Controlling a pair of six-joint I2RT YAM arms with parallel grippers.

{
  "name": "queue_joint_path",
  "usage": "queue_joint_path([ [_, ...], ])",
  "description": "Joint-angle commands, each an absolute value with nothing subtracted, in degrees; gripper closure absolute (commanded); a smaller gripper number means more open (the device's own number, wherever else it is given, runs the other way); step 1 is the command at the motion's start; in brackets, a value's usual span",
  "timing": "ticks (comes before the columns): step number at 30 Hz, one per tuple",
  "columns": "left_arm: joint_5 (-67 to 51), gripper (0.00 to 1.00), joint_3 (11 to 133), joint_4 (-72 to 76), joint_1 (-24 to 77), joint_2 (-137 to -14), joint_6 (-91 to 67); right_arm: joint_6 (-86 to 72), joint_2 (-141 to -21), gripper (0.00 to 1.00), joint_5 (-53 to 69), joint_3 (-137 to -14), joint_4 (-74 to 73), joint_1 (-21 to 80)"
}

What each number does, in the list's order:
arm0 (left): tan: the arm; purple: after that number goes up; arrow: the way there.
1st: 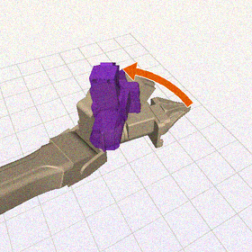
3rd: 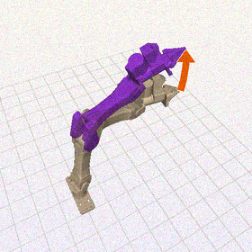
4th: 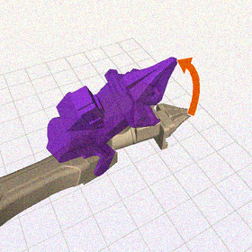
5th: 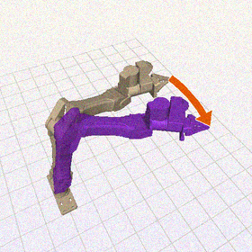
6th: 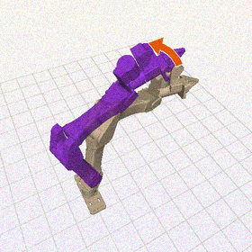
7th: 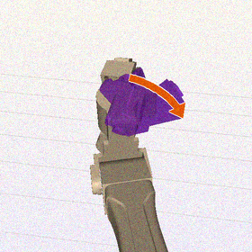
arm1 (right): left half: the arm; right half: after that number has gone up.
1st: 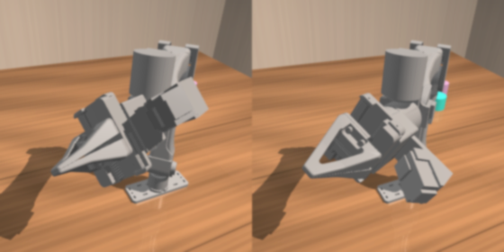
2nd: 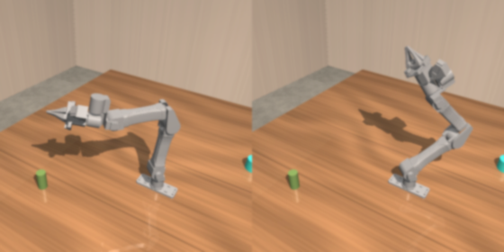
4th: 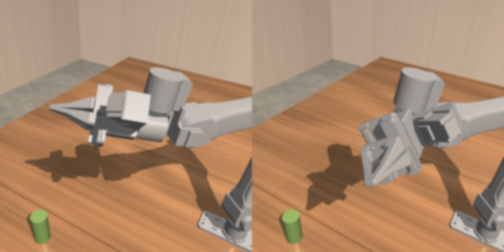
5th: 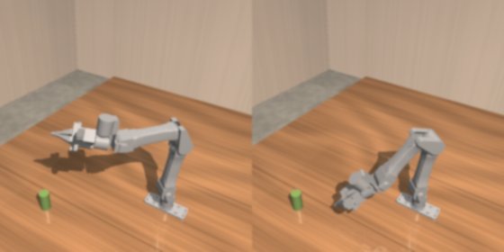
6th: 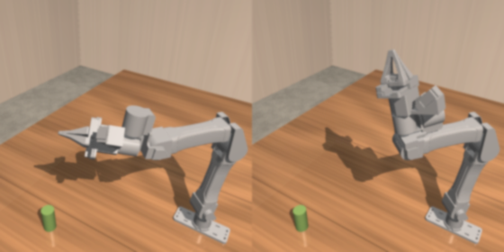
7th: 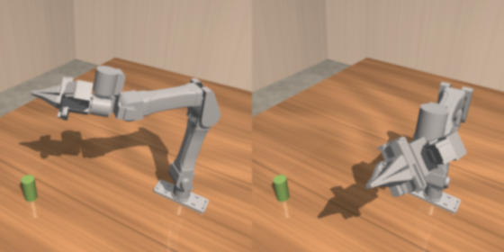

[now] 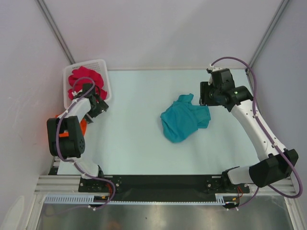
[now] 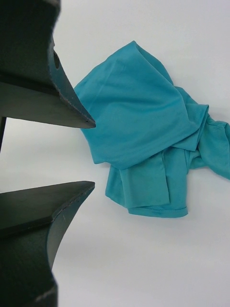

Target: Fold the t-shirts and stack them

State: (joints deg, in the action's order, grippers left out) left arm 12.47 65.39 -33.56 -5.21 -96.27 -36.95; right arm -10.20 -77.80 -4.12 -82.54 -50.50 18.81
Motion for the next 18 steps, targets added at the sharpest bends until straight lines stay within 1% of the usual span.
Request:
queue_joint_path([
  [1,12.3,0.0,69.1,-31.5,-8.6,-98.1,-36.6,-9.1,-79.0,0.46,-3.6,-86.0,-50.8,18.5],
  [6,10.6,0.0,70.1,-30.6,-12.7,-98.9,-37.1,-8.9,-81.2,0.46,-3.3,-87.7,-51.7,18.6],
  [8,9.9,0.0,72.3,-30.8,-13.9,-100.0,-37.0,-8.9,-82.1,0.47,-3.2,-88.6,-51.9,18.9],
  [16,9.1,0.0,86.5,-34.3,-15.9,-106.6,-36.0,-9.0,-83.1,0.47,-4.1,-90.0,-52.9,19.7],
  [18,9.2,0.0,88.3,-35.0,-16.2,-108.0,-35.9,-9.1,-83.2,0.47,-4.5,-90.0,-53.1,19.8],
])
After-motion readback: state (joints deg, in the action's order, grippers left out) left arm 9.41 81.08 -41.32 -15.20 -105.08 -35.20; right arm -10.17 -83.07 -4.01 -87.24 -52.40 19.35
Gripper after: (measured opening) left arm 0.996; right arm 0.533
